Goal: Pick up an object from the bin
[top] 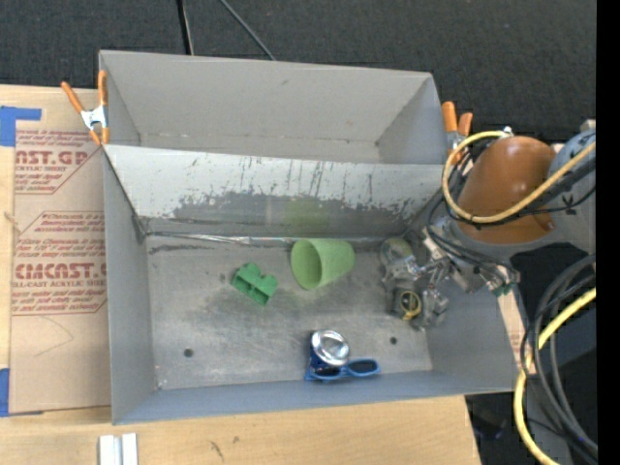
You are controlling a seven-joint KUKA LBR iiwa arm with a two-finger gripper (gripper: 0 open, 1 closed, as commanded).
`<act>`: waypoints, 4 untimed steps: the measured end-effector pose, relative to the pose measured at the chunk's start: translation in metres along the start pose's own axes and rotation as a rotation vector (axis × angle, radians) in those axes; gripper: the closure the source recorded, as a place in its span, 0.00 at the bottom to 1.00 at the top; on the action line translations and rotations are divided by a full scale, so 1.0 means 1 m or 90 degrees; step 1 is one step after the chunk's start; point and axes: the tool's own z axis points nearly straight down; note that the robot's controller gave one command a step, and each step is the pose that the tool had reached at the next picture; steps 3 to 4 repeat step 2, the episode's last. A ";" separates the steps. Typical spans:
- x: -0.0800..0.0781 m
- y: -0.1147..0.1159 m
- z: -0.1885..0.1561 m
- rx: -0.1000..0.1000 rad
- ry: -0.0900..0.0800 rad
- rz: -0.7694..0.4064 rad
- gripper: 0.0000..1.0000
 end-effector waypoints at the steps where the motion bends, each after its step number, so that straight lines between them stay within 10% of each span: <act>1: -0.001 0.002 -0.001 0.007 0.004 0.000 1.00; 2: -0.004 0.002 -0.058 0.012 0.002 0.000 1.00; 4: -0.004 0.002 -0.058 0.012 0.002 0.000 1.00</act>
Offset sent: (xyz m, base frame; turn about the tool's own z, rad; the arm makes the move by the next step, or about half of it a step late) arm -0.0001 0.0000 0.0018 -0.0001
